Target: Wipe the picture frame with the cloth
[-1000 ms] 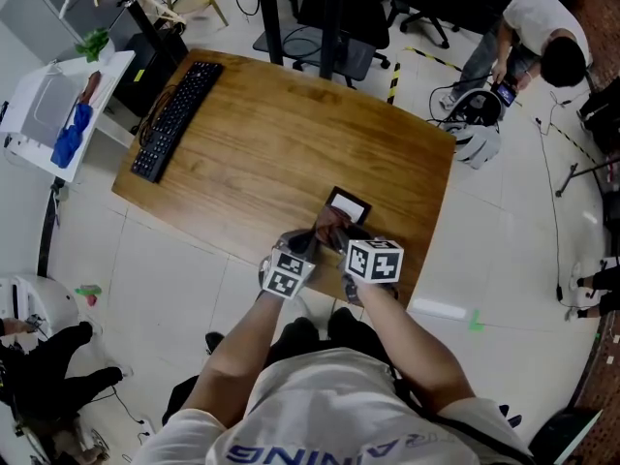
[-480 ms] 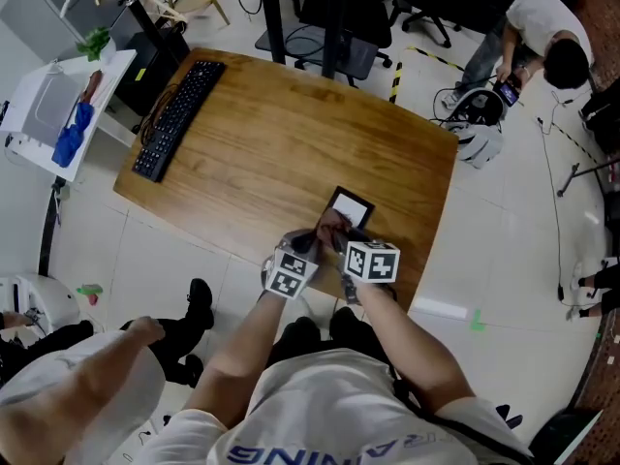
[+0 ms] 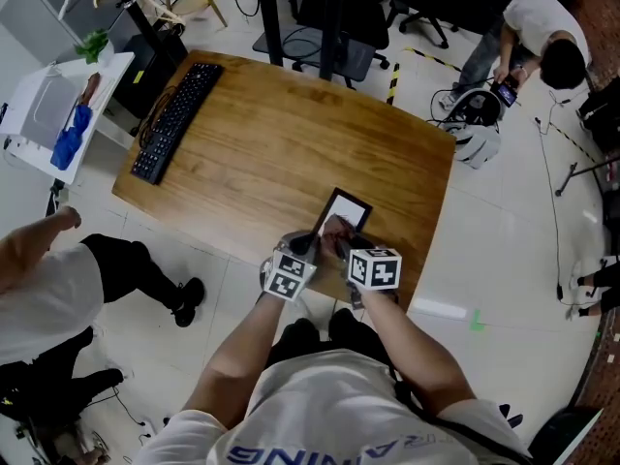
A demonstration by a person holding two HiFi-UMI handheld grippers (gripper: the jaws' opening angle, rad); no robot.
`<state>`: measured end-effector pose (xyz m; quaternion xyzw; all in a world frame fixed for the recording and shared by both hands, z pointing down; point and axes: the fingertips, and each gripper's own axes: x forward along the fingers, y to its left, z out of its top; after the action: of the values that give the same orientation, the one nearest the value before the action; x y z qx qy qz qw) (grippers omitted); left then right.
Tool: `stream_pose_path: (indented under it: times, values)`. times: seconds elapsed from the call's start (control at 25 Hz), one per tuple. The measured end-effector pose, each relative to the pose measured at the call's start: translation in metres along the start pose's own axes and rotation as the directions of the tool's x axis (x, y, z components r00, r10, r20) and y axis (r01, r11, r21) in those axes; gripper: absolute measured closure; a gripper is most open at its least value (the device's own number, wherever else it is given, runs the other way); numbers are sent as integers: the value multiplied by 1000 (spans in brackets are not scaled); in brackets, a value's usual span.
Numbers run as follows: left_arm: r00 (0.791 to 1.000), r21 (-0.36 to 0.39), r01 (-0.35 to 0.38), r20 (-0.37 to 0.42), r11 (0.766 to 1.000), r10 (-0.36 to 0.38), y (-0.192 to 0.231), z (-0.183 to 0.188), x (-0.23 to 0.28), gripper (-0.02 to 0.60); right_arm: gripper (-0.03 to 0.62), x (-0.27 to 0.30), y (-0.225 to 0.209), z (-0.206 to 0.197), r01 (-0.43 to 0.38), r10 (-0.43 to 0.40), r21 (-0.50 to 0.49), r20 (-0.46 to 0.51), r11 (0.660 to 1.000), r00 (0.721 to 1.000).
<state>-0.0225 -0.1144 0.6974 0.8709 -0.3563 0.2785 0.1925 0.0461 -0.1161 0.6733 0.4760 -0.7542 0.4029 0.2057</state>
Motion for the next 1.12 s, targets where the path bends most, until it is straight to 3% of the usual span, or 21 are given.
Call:
stream_pose_path:
  times: [1.12]
  values:
    - [1000,6,2,-3,1000,-2,2,4,-2,577,507,-33,-34,-12,31,-31,-8,9,999,999]
